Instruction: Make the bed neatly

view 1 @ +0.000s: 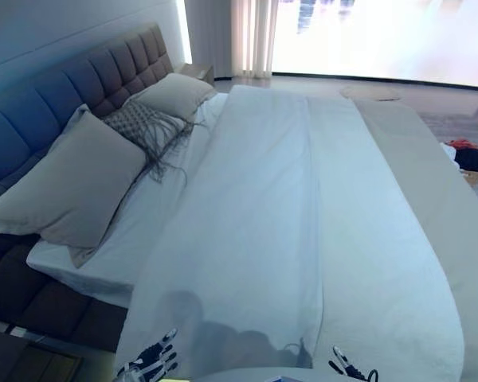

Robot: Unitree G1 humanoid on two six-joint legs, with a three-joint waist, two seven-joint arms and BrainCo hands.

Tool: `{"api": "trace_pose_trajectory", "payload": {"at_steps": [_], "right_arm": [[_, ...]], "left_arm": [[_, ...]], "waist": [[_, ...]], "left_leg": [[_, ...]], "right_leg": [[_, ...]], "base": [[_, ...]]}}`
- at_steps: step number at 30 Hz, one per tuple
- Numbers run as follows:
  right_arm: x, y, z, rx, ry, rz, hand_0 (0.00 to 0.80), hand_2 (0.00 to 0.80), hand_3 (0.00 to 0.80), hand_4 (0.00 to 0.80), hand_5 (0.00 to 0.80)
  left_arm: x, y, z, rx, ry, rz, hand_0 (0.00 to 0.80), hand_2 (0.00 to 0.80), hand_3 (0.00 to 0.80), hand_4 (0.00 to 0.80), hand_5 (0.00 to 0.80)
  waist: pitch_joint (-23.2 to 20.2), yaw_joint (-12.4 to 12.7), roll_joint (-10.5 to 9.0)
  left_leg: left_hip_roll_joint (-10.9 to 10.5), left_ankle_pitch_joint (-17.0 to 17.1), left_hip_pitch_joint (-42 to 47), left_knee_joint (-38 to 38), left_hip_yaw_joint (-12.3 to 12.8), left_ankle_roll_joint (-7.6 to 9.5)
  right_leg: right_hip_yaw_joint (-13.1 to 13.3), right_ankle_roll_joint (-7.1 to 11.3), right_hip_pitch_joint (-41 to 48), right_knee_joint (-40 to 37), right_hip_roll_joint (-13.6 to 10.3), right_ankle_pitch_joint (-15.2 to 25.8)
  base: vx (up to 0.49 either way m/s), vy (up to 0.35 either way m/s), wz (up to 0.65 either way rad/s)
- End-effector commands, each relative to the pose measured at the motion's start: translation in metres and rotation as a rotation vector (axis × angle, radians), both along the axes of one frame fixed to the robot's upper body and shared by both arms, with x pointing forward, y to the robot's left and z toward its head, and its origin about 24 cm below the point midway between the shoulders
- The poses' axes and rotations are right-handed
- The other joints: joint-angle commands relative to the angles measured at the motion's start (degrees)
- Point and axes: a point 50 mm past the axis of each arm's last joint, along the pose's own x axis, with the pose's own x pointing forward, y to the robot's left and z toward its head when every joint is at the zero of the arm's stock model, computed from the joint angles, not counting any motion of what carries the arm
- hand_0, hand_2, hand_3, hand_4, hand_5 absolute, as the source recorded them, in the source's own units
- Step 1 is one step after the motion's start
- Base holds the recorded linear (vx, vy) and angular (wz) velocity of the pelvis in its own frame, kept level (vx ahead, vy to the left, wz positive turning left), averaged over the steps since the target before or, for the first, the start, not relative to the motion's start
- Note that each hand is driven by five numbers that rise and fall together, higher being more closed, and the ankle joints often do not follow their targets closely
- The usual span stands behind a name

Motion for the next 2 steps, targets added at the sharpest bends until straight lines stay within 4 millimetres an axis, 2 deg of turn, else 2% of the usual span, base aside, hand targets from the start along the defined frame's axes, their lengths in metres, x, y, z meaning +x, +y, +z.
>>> {"api": "trace_pose_trajectory", "payload": {"at_steps": [1, 2], "right_arm": [[0.0121, -0.0004, 0.0006, -0.01, -0.002, -0.036, 0.0, 0.0, 0.0, 0.0, 0.0], [0.0107, -0.0019, 0.0009, -0.012, 0.0, -0.035, 0.0, 0.0, 0.0, 0.0, 0.0]], "left_arm": [[0.0067, -0.0025, -0.0003, 0.0, 0.024, -0.022, 0.0, 0.0, 0.0, 0.0, 0.0], [0.0057, -0.0016, 0.0, -0.011, 0.022, -0.02, 0.0, 0.0, 0.0, 0.0, 0.0]], "waist": [[0.65, 0.4, 1.77], [0.62, 0.41, 1.82]], "left_leg": [[0.19, -2.85, 0.41, 0.43, -1.77, 0.62], [0.2, -2.84, 0.39, 0.49, -1.88, 0.6]], "right_leg": [[-1.69, 0.39, -2.15, -0.73, 1.15, 3.3], [-1.76, 0.41, -2.12, -0.63, 1.09, 3.22]], "base": [[0.055, -0.001, 0.0], [0.043, 0.0, 0.0]]}}
